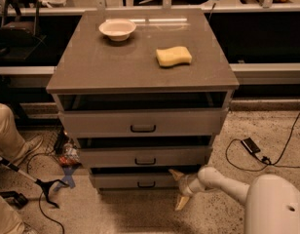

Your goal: Open bottom drawer

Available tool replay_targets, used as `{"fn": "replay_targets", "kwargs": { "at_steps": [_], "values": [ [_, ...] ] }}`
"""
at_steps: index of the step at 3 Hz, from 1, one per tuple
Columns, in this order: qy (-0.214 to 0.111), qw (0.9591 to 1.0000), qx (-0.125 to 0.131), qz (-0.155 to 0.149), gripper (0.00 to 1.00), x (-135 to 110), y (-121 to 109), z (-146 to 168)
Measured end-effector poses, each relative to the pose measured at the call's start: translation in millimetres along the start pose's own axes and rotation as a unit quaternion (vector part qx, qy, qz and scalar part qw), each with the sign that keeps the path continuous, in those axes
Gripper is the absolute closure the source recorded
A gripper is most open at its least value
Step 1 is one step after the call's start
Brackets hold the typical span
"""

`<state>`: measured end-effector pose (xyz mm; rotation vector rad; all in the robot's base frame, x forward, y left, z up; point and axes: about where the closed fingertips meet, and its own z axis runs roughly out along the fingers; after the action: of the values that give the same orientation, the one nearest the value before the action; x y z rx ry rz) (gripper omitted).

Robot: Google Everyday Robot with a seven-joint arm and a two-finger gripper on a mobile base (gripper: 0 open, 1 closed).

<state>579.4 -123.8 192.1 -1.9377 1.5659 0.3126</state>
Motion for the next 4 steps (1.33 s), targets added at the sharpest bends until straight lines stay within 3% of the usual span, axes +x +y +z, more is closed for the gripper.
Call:
{"fn": "replay_targets", "kwargs": {
  "at_steps": [3, 4],
  "values": [
    [-0.026, 0.9993, -0.026, 0.001, 0.00, -5.7, -6.3, 29.2],
    [-0.034, 0.9988, -0.034, 0.004, 0.18, -7.2, -4.6, 35.2]
  ]
}}
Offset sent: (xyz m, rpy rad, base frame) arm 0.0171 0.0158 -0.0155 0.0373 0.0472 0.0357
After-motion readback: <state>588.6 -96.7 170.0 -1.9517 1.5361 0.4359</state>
